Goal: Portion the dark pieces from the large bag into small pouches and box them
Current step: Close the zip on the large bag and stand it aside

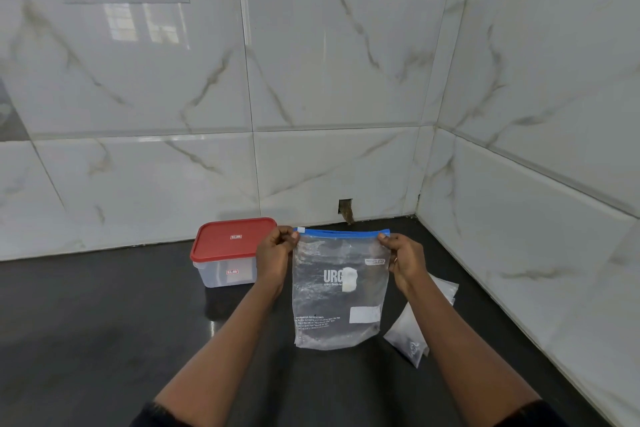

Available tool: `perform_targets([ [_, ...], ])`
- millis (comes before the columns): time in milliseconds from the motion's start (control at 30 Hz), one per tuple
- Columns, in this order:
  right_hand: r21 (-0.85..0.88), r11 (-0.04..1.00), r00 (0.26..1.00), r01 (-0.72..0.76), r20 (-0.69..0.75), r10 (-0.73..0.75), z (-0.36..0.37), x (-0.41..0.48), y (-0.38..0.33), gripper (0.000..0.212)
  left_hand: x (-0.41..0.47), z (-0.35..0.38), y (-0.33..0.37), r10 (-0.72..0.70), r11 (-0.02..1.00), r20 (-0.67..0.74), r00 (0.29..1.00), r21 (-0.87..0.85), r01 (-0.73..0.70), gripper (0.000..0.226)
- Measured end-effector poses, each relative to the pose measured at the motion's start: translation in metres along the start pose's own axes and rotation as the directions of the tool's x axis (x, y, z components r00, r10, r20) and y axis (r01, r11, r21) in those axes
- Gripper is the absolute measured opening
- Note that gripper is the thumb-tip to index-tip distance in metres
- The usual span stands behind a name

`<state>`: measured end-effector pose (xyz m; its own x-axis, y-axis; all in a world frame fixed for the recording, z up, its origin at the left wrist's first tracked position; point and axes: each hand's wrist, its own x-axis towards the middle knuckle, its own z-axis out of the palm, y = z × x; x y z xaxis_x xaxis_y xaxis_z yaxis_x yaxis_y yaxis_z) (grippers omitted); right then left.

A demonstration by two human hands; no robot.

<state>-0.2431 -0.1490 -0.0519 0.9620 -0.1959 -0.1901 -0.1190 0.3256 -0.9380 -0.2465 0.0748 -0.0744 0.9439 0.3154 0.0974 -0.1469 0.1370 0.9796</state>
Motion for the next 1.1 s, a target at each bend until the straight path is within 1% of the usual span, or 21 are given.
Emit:
perform_targets([
  [67,-0.067,0.994,0.995,0.086,-0.049,-0.090,0.007,0.000,-0.002,0.009,-0.002,0.004,0.007,0.025,0.999,-0.052,0.998,-0.042,-0.028,0.018],
  [100,-0.166,0.974,0.982,0.157,-0.075,-0.172,0.012,0.000,-0.003,0.010,-0.002,0.005,0.010,0.041,0.998,-0.073,0.996,-0.054,-0.045,0.018],
  [133,-0.313,0.924,0.961,0.221,-0.090,-0.260,0.018,-0.003,-0.004,0.020,-0.004,0.008,0.013,0.059,0.996,-0.084,0.995,-0.057,-0.064,0.019],
  [167,-0.464,0.839,0.933,0.283,-0.069,-0.353,0.025,-0.006,-0.006,0.029,-0.005,0.010,0.016,0.075,0.995,-0.084,0.994,-0.053,-0.080,0.019],
  [200,-0.581,0.731,0.895,0.359,-0.006,-0.445,0.033,-0.012,-0.009,0.032,-0.007,0.013,0.018,0.093,0.994,-0.076,0.993,-0.050,-0.097,0.019],
  [233,-0.639,0.637,0.863,0.430,0.083,-0.499,0.042,-0.016,-0.012,0.032,-0.010,0.016,0.021,0.107,0.993,-0.066,0.992,-0.048,-0.110,0.019],
  [267,-0.656,0.576,0.842,0.487,0.178,-0.509,0.052,-0.021,-0.015,0.031,-0.013,0.019,0.023,0.117,0.992,-0.058,0.991,-0.045,-0.119,0.019],
  [333,-0.700,0.465,0.826,0.543,0.343,-0.448,0.070,-0.028,-0.020,0.033,-0.019,0.026,0.028,0.144,0.988,-0.049,0.988,-0.043,-0.146,0.018],
  [400,-0.770,0.300,0.808,0.564,0.439,-0.392,0.083,-0.033,-0.023,0.032,-0.023,0.029,0.031,0.179,0.983,-0.053,0.982,-0.038,-0.181,0.020],
  [433,-0.784,0.241,0.799,0.572,0.466,-0.379,0.088,-0.035,-0.025,0.029,-0.024,0.030,0.032,0.188,0.982,-0.057,0.981,-0.020,-0.189,0.021],
  [467,-0.787,0.204,0.789,0.582,0.487,-0.375,0.091,-0.037,-0.026,0.025,-0.025,0.030,0.032,0.191,0.981,-0.058,0.980,0.001,-0.192,0.022],
  [567,-0.790,0.107,0.760,0.604,0.531,-0.376,0.095,-0.040,-0.026,0.016,-0.026,0.029,0.034,0.181,0.983,-0.052,0.982,0.032,-0.180,0.023],
  [633,-0.789,0.055,0.742,0.612,0.549,-0.385,0.095,-0.043,-0.026,0.016,-0.028,0.027,0.035,0.189,0.981,-0.048,0.981,0.062,-0.186,0.024],
  [767,-0.783,-0.075,0.707,0.617,0.594,-0.385,0.096,-0.050,-0.031,0.019,-0.029,0.030,0.041,0.258,0.951,-0.038,0.965,0.188,-0.246,0.018],
  [833,-0.770,-0.126,0.686,0.626,0.620,-0.380,0.096,-0.052,-0.037,0.017,-0.028,0.033,0.043,0.293,0.928,-0.033,0.956,0.252,-0.275,0.022],
  [933,-0.758,-0.132,0.669,0.639,0.632,-0.391,0.096,-0.052,-0.043,0.017,-0.028,0.035,0.047,0.301,0.923,-0.084,0.950,0.275,-0.268,0.031],
  [1033,-0.777,-0.132,0.697,0.616,0.615,-0.368,0.086,-0.046,-0.047,0.017,-0.023,0.030,0.052,0.266,0.947,-0.186,0.946,0.233,-0.220,0.025],
  [1100,-0.790,-0.120,0.721,0.601,0.601,-0.346,0.076,-0.041,-0.052,0.017,-0.017,0.025,0.054,0.248,0.957,-0.230,0.941,0.208,-0.201,0.022],
])
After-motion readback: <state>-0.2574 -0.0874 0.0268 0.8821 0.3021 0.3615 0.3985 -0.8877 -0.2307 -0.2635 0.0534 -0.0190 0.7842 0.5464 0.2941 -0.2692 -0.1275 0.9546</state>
